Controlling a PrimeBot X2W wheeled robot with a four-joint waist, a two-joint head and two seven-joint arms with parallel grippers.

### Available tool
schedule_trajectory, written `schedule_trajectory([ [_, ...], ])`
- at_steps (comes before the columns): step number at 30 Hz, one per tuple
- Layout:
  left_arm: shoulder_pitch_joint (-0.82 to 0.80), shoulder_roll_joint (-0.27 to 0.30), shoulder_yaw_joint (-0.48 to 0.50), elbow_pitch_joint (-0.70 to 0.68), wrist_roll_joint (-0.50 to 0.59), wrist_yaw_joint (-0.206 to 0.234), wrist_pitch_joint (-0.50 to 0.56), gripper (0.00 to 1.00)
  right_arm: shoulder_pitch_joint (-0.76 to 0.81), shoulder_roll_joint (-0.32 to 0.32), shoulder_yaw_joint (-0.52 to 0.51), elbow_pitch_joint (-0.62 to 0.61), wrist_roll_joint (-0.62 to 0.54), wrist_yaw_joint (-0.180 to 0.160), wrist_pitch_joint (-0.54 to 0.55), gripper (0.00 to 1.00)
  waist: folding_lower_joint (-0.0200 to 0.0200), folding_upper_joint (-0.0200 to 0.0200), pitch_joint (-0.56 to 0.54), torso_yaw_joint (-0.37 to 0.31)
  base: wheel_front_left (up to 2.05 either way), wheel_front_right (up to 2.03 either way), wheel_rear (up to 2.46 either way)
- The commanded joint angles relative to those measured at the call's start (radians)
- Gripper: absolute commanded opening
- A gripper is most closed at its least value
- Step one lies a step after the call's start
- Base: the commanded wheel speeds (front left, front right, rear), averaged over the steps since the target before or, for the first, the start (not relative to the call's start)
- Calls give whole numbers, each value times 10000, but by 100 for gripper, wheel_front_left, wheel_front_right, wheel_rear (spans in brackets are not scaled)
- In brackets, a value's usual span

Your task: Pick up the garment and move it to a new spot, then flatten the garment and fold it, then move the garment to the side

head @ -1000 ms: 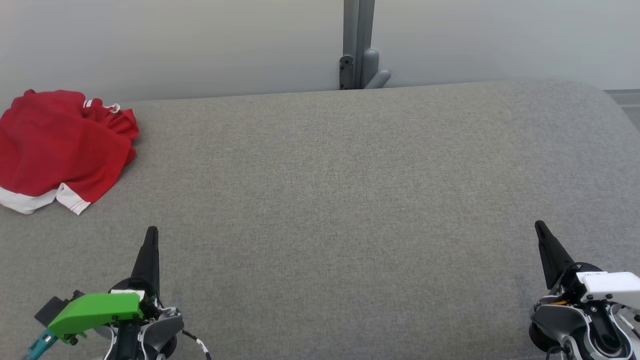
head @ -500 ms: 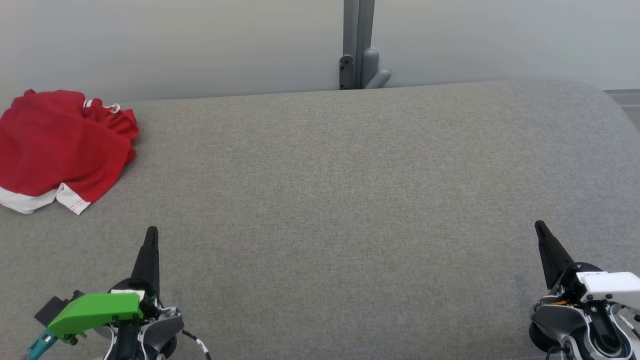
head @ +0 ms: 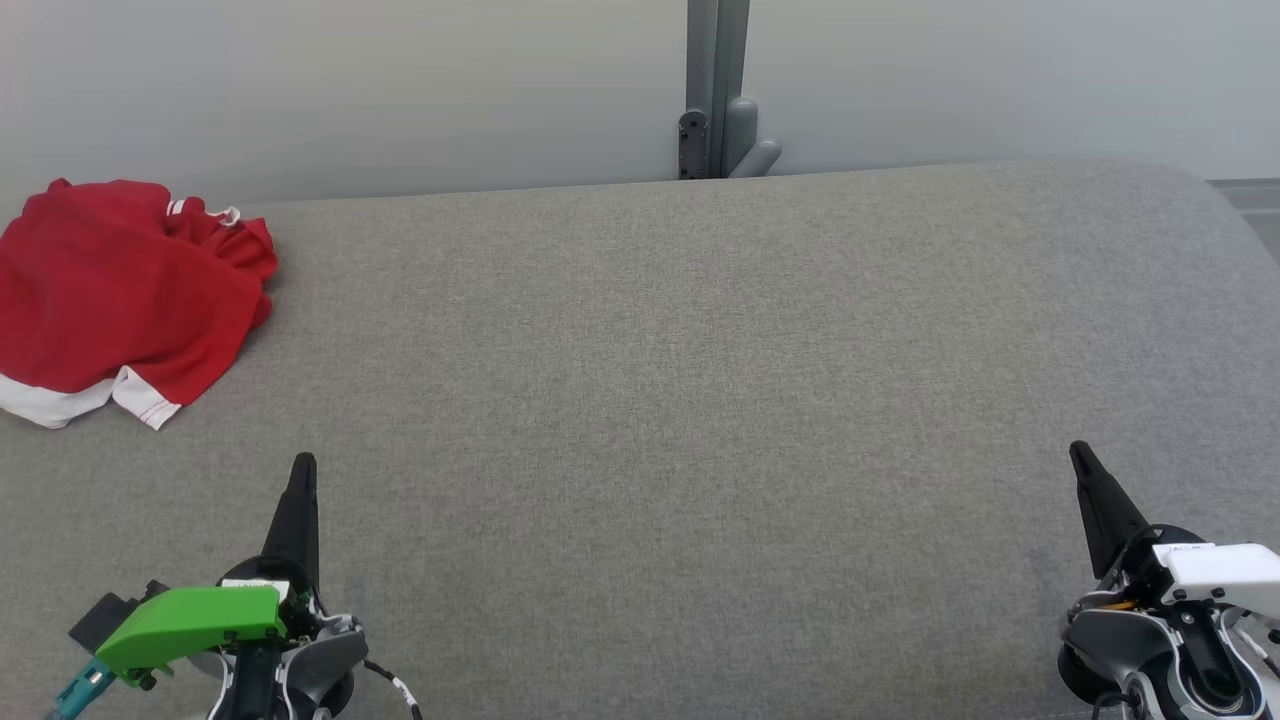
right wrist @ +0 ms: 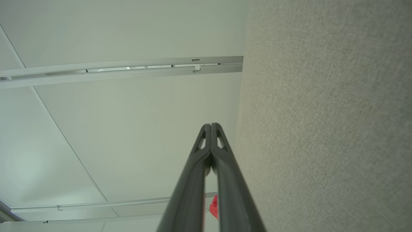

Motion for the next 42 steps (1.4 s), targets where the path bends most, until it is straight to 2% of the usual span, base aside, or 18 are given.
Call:
schedule_trajectory([
  [1,-98,21,15,-17,-54,-58,48,0,-120,-2,-10,18,-37,4,29,0,0,0,0,0,0,0,0],
  [31,-98,21,15,-17,-54,-58,48,0,-119,-2,-9,18,-37,4,29,0,0,0,0,0,0,0,0],
  [32,5,-2,-2,17,0,2,-1,100,5,4,3,15,0,0,-1,100,0,0,0,0,0,0,0],
  [42,324,-35,-243,138,174,13,-344,100,220,89,406,307,-118,-1,-482,100,0,0,5,-6,0,0,0],
])
